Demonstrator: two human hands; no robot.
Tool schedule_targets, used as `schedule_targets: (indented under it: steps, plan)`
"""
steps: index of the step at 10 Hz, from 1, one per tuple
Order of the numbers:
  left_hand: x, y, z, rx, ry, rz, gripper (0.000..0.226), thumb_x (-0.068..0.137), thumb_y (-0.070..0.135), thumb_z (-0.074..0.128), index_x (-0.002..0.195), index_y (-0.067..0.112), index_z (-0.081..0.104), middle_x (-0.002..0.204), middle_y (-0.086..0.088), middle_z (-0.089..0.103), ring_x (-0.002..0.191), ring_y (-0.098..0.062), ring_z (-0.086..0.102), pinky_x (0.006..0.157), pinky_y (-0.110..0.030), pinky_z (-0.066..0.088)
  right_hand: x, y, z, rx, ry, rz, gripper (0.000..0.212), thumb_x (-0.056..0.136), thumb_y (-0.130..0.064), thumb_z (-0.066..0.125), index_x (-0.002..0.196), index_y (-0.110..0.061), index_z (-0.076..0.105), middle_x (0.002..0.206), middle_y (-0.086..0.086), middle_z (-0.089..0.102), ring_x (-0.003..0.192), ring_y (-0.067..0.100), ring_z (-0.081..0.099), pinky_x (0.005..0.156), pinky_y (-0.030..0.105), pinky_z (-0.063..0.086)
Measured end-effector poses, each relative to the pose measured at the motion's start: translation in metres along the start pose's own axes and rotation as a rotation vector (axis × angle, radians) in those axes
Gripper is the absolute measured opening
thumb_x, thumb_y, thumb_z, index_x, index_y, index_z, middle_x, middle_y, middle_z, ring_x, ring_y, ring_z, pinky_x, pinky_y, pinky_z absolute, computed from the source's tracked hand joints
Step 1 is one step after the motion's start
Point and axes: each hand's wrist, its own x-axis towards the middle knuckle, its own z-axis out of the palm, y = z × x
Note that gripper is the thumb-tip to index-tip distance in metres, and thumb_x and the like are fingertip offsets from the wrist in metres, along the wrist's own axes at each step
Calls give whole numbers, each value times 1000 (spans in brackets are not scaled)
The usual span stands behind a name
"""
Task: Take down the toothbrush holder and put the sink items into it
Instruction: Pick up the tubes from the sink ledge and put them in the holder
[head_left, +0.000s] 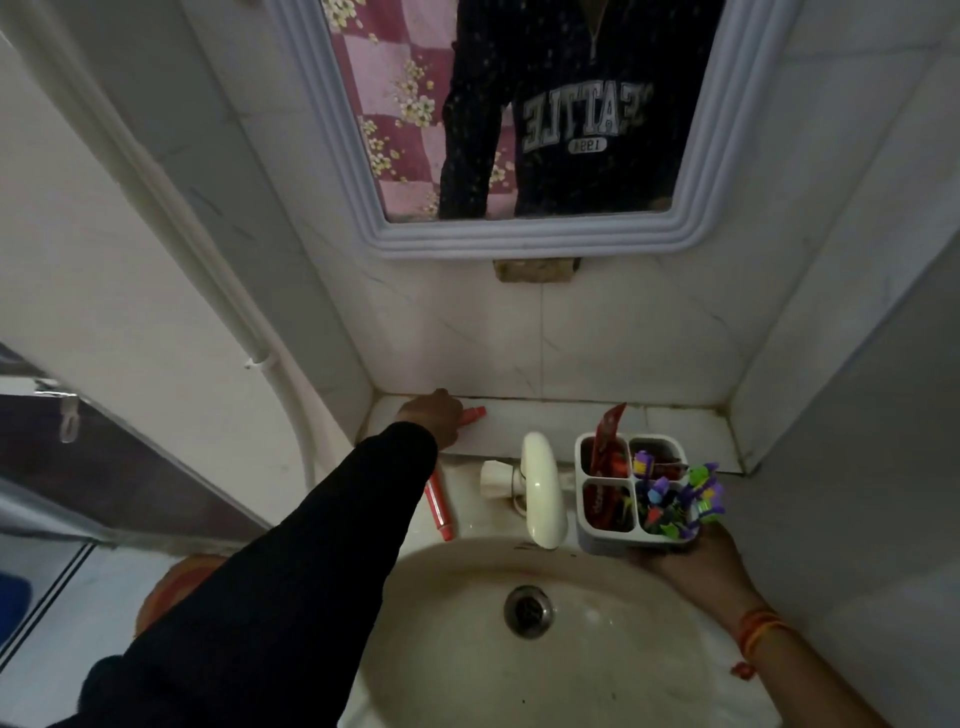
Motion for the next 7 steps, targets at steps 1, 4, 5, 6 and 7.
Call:
schedule_targets:
  steps: [1,4,5,6,7]
  plan:
    - [-9,0,-19,-74,0,46,47,96,33,60,141,21,57,129,-9,54,111,-28,62,85,-33,49,0,3,-6,-193,-17,90,47,65,-11,88,108,-8,69,86,-2,68,78,9,64,66,16,47]
    - [-93,47,-123,-289,242,303,29,77,43,85,95,21,79,93,7,75,90,-12,69,77,-26,55,-13,-16,-5,-203,8,86,55,67,-7,86,117,-4,64,103,7,69,94,19,66,65,12,46]
    - [-117,71,-139,-256,255,395,21,82,28,81,103,24,82,94,12,75,88,-6,68,79,-24,54,-19,-24,-2,-136,45,16,55,70,10,79,121,1,61,105,2,62,102,17,58,59,-5,41]
    - [-126,98,-132,-159,164,462,22,81,27,83,103,25,81,88,14,72,84,-5,68,78,-24,55,-22,-29,1,-117,57,-22,60,68,10,81,124,1,61,104,1,61,100,14,55,58,-9,37]
    - [-126,123,-113,-62,119,493,23,77,26,85,99,22,81,85,7,71,83,-13,66,75,-28,56,-21,-25,0,-154,52,-21,64,66,0,85,125,-6,62,107,-1,64,103,12,57,71,-4,39]
